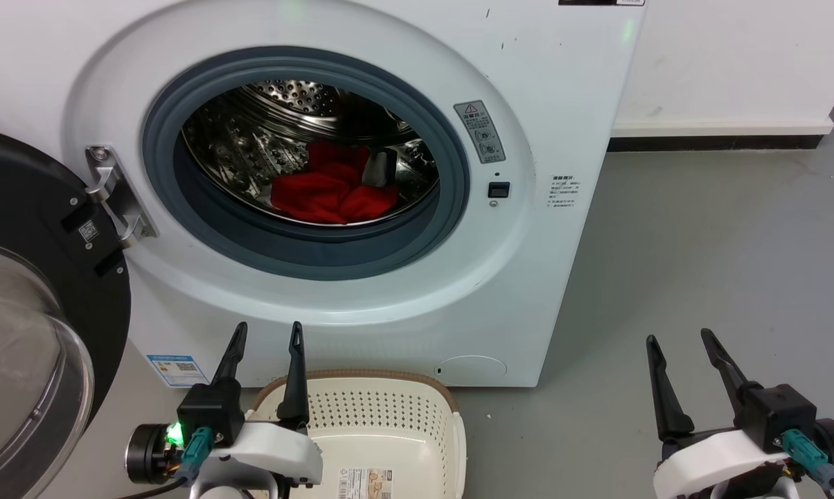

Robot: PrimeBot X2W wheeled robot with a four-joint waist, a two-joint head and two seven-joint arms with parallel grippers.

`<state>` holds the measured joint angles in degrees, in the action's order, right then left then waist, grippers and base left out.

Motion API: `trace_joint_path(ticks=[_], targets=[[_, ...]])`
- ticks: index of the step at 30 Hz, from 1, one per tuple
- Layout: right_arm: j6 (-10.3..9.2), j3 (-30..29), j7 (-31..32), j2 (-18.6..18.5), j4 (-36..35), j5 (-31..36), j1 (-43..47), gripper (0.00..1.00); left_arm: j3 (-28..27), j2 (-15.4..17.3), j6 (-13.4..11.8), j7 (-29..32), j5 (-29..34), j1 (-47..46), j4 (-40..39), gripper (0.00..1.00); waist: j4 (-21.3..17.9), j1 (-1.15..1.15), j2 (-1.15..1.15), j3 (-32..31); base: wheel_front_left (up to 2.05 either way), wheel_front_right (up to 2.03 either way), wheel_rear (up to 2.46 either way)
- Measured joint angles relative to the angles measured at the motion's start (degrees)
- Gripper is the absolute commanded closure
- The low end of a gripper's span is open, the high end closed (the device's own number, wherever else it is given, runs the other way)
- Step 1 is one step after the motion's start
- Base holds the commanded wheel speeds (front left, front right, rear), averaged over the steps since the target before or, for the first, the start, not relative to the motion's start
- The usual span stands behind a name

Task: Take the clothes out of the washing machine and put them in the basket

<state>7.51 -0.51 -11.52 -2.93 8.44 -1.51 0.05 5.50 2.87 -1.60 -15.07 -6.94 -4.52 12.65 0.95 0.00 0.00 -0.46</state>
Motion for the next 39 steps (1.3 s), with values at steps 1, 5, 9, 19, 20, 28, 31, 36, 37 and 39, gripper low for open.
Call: trace_joint_path(ticks=[1,5,9,19,20,28,31,36,37,39], targets=[[0.0,0.0,0.1,0.0,-0.2,0.0,0.0,0.0,0.0,0.0,0.0,0.0,0.1,0.0,0.1,0.0,0.0,0.0,0.0,0.0,0.0,0.0,0.0],[0.0,0.2,0.4,0.0,-0.7,0.3,0.1,0.0,-0.1,0.0,0.0,0.0,0.1,0.0,0.2,0.0,0.0,0.0,0.0,0.1,0.0,0.0,0.0],[0.0,0.3,0.7,0.0,-1.1,0.6,0.3,0.0,-0.2,0.0,0.0,0.0,0.2,0.0,0.4,0.0,0.0,0.0,0.0,0.2,0.0,0.0,0.0],[0.0,0.5,1.6,0.0,-2.8,1.2,0.4,0.0,-0.9,0.0,0.1,0.0,1.2,-1.4,1.5,0.0,-0.3,0.0,0.0,1.4,0.0,0.0,0.0],[0.0,0.7,2.0,0.0,-3.2,1.6,0.1,0.0,-1.4,0.1,0.3,0.0,1.3,-2.9,2.2,0.0,-0.5,0.0,0.0,2.4,0.0,0.0,0.0],[0.0,2.0,2.5,0.0,-5.2,2.1,-2.9,0.0,-3.4,1.3,0.8,0.0,1.6,-10.1,5.7,0.0,-2.0,0.0,0.0,7.4,0.0,0.0,0.0],[0.0,2.3,2.5,0.0,-6.2,2.0,-4.4,0.0,-4.3,2.4,1.1,0.0,1.6,-13.8,7.8,0.0,-3.0,0.0,0.0,10.1,0.0,0.0,0.0],[0.0,3.2,2.0,0.0,-7.1,1.5,-7.0,0.0,-5.7,4.6,1.5,0.0,1.5,-20.6,11.9,0.0,-5.1,0.0,0.0,15.1,0.0,0.0,0.0],[0.0,3.4,1.9,0.0,-7.2,1.3,-7.5,0.0,-5.9,5.2,1.6,0.0,1.5,-22.0,12.9,0.0,-5.6,0.01,0.0,16.2,0.0,0.0,0.0],[0.0,3.8,1.5,0.0,-7.4,0.7,-8.5,0.0,-6.2,6.6,1.9,0.0,1.5,-24.9,15.1,0.0,-6.6,0.01,0.0,18.2,0.0,0.0,0.0]])
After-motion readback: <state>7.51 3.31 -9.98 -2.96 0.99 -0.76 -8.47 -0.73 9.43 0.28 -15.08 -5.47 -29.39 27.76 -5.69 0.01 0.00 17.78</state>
